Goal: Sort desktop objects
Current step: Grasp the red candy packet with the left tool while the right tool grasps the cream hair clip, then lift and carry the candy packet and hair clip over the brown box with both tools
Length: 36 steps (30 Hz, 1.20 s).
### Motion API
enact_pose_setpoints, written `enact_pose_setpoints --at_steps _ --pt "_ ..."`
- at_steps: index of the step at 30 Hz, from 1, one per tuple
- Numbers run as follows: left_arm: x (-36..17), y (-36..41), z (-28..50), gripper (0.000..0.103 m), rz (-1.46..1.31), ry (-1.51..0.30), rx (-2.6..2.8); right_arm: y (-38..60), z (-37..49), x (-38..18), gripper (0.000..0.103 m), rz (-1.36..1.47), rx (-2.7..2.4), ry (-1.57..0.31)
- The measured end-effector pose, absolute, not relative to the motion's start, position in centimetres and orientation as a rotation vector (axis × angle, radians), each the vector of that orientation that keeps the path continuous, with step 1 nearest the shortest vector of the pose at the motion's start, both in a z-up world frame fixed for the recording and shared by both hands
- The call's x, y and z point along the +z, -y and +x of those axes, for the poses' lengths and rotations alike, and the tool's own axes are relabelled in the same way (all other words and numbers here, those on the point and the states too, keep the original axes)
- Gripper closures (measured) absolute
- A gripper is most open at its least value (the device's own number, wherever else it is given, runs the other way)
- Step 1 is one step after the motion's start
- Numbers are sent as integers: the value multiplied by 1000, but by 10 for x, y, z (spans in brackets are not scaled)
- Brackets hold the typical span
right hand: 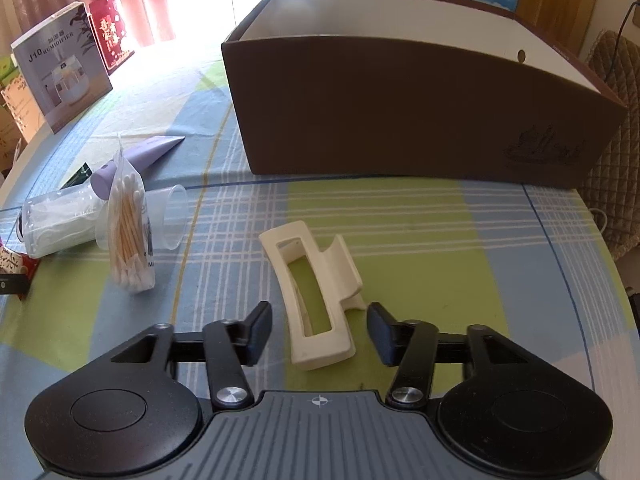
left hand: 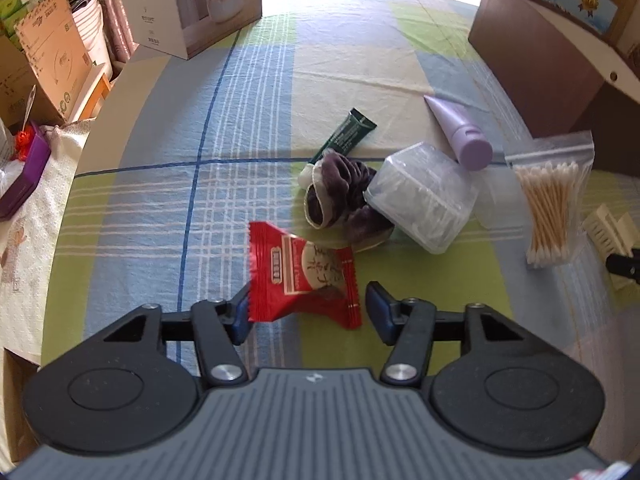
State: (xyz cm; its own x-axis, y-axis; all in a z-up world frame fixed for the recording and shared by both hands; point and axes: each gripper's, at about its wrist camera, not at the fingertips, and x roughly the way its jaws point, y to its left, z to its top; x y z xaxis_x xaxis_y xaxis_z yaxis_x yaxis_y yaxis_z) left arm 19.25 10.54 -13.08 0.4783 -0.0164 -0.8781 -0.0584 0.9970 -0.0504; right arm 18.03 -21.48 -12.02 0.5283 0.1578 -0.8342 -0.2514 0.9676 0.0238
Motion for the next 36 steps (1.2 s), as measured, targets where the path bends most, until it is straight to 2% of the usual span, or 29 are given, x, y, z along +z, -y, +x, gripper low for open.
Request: enact_pose_setpoints --at_steps 4,5,8,11,22,24,26,36 --pt "-129 -114 196 46 -157 -1055 53 214 182 -120 50 -102 248 -980" --pt "-130 -116 198 50 -171 -1056 63 214 182 -120 50 -102 248 -979" --pt "-130 -122 201 74 -197 -1058 83 214 183 -120 50 -106 247 -972" --pt "-128 -126 201 82 -237 -1050 92 215 185 -119 50 -109 253 -967" --pt "-113 -106 189 85 -109 -1055 107 208 190 -123 51 -179 313 -934" --pt "-109 -100 186 85 -100 -1056 108 207 190 -124 62 -210 329 -921" --pt "-104 -94 182 85 -96 -1050 102 206 189 -124 64 -238 347 -917" --pt "-67 -32 170 85 -62 -984 27 240 187 -106 65 -203 397 -915"
